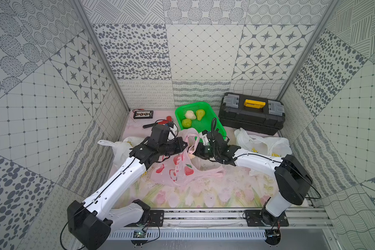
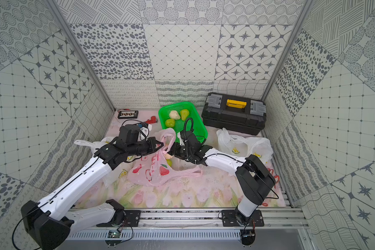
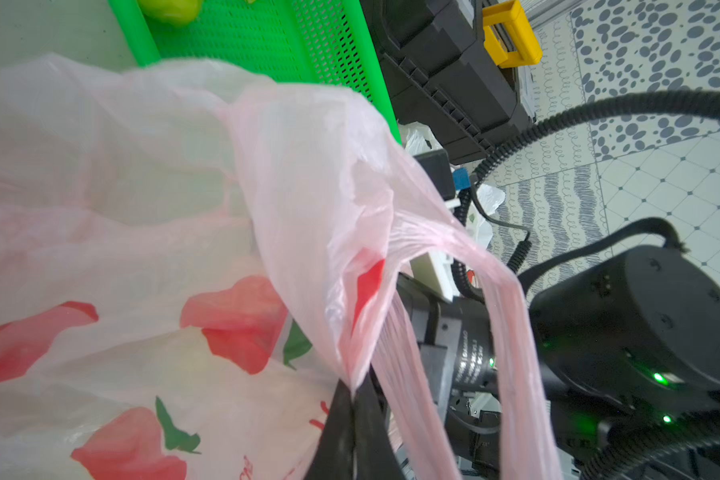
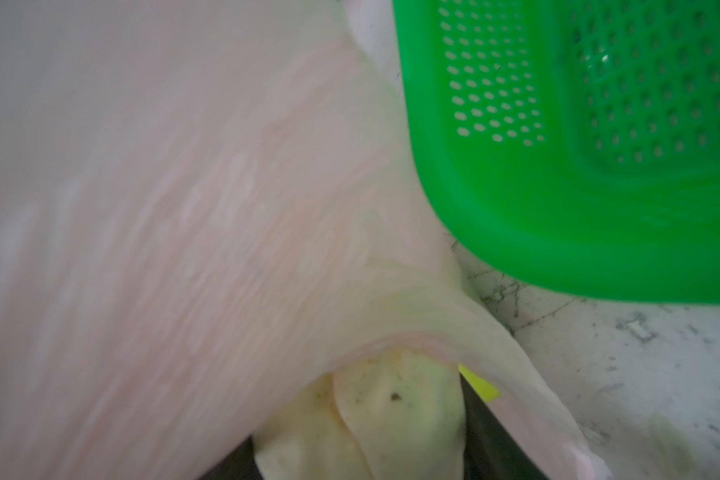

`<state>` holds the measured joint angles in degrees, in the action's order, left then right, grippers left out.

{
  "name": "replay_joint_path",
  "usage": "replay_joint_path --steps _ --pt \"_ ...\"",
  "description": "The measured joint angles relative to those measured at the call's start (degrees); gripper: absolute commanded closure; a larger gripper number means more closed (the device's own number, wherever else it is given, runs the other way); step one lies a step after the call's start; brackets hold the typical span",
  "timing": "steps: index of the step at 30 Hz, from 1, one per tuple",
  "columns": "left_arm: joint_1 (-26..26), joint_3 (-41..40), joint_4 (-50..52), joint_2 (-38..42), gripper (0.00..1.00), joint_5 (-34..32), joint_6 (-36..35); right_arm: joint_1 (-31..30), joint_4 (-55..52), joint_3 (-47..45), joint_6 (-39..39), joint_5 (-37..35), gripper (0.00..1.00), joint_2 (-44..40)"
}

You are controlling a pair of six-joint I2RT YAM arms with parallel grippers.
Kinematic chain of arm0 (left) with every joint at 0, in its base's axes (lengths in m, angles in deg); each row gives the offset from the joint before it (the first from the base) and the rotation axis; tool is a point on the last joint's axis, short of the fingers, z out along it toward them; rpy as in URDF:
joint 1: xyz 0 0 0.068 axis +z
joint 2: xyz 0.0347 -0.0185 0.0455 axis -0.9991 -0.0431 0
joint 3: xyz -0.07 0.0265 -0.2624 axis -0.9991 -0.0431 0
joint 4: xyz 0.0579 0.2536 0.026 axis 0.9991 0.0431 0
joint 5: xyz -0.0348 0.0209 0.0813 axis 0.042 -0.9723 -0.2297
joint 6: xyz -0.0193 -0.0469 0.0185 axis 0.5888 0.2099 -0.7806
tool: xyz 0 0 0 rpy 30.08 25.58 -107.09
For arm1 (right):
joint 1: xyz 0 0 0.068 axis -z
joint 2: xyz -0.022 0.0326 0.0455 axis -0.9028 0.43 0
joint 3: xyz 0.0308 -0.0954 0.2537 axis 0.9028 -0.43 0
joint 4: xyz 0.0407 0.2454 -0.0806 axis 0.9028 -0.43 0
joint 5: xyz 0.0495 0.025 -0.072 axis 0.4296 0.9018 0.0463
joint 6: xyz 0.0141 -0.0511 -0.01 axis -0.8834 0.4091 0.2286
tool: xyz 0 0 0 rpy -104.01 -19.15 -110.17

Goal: Place the pears into plastic bags & tie knots
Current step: Place the pear in the plastic bag.

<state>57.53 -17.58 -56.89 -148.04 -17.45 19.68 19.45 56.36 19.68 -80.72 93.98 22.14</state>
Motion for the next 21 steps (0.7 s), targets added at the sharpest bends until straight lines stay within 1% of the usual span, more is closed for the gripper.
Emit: replay_joint_path --steps 2,5,6,9,11,17,21 --pt "0.0 -1.25 -0.17 0.2 1.0 0.22 0.02 -0.33 0.24 2.36 -1.38 -3.3 0.36 2.36" --pt "0.0 -3.04 -0.39 0.28 1.0 0.52 0.04 -1.14 0.0 7.67 -1.84 -6.69 0.33 6.38" --pt "-0.02 -3.52 -0.44 0.28 1.0 0.52 0.04 -1.57 0.04 8.92 -1.9 -7.32 0.31 7.26" --pt "-0.04 -4.57 -0.7 0.42 1.0 0.44 0.04 -3.08 -0.61 11.91 -1.46 -7.65 0.2 9.51" --pt "-0.04 -4.87 -0.59 0.46 1.0 0.22 0.04 -3.8 -2.38 14.05 -0.24 -7.08 0.17 10.73" --pt "-0.04 -4.98 -0.57 1.01 1.0 -0.28 -0.26 -3.91 -5.35 15.67 3.72 -5.92 0.13 10.67" --pt "-0.17 -5.03 -1.33 1.57 1.0 1.07 -0.37 -3.02 -8.81 14.62 6.19 -6.8 0.13 7.98"
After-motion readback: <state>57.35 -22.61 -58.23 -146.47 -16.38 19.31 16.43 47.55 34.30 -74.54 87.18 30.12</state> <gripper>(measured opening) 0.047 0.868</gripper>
